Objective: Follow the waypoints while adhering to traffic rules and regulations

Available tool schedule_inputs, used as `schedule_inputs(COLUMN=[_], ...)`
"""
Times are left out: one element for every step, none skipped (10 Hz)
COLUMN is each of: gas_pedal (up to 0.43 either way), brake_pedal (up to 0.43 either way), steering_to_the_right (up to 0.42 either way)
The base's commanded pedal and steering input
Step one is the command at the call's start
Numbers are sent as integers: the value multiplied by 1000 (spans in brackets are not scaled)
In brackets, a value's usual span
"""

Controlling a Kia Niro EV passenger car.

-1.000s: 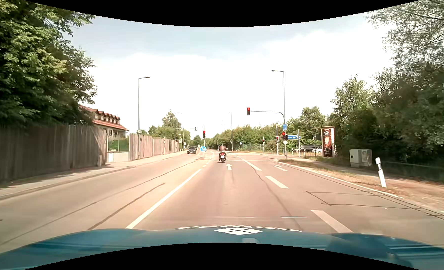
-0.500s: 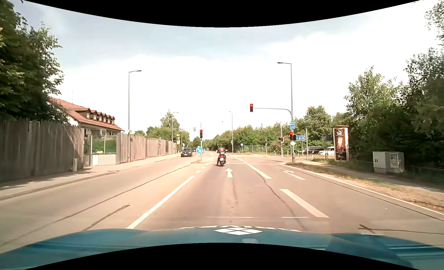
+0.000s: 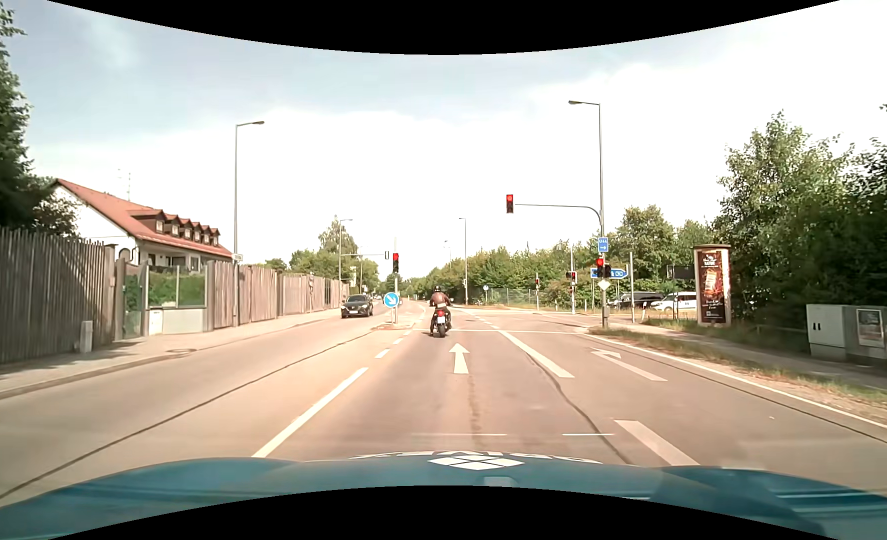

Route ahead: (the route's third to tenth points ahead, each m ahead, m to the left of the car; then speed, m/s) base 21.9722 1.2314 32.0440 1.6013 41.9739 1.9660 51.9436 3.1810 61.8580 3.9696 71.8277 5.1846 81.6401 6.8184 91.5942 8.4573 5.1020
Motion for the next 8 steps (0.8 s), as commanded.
schedule_inputs(gas_pedal=[0, 0, 0, 0, 0, 0, 0, 0], brake_pedal=[201, 207, 207, 213, 220, 220, 213, 213], steering_to_the_right=[-12, -12, -12, -12, -13, -13, -13, -14])
